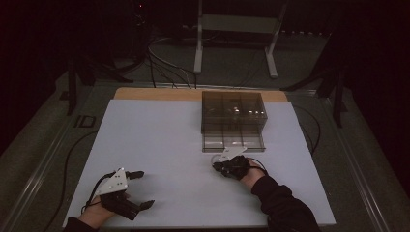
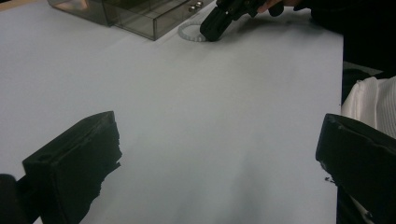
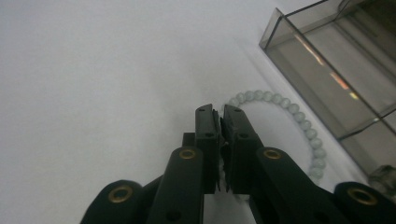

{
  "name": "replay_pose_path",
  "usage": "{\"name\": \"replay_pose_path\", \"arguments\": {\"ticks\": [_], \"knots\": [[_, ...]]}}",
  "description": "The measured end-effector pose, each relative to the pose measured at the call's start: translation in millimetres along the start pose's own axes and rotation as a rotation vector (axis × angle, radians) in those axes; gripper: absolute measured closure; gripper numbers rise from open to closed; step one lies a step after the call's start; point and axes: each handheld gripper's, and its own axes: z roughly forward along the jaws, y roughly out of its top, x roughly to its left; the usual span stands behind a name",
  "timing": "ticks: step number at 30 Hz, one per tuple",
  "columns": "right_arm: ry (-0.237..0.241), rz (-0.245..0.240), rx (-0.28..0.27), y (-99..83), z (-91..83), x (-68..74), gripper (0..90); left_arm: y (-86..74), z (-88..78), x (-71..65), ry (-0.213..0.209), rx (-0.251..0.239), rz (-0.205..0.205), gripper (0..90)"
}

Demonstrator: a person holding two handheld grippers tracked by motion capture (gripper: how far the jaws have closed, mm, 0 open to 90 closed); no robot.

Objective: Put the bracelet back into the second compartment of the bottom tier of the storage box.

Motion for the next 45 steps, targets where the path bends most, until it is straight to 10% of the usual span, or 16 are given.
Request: {"name": "replay_pose_path", "arguments": {"ticks": [45], "knots": [[-0.055,0.038,-0.131,30.2,-56.9,-9.0,87.7,0.0,0.4,0.1,-0.001,-0.001,-0.004,0.1]]}}
